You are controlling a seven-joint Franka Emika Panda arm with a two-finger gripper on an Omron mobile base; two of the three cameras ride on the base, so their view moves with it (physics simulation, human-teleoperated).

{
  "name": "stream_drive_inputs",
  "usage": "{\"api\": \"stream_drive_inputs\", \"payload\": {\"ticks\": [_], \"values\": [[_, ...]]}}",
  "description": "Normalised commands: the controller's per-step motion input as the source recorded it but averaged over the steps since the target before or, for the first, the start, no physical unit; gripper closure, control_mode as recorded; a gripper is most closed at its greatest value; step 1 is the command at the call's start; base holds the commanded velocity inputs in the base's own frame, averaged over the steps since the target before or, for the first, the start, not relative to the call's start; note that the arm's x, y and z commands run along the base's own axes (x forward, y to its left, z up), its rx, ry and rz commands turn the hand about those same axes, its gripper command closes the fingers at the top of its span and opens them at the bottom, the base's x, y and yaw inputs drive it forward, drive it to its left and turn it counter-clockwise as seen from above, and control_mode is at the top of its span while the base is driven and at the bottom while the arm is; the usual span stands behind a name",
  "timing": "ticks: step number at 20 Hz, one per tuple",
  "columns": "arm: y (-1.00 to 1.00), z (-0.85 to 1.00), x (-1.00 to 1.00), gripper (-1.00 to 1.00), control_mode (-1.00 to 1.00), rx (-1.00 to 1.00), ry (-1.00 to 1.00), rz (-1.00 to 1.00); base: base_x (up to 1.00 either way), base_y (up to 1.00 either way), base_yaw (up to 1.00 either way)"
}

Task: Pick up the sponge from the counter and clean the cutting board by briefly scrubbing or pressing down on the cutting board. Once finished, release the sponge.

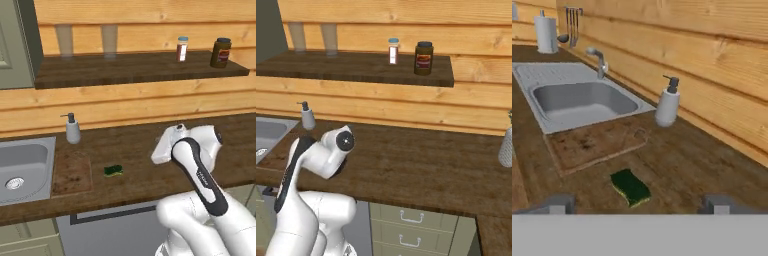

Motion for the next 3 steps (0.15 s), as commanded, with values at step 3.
{"api": "stream_drive_inputs", "payload": {"ticks": [3], "values": [[-0.11,1.00,-0.43,-1.00,-1.00,0.43,0.12,-0.54,0.00,0.00,0.00]]}}
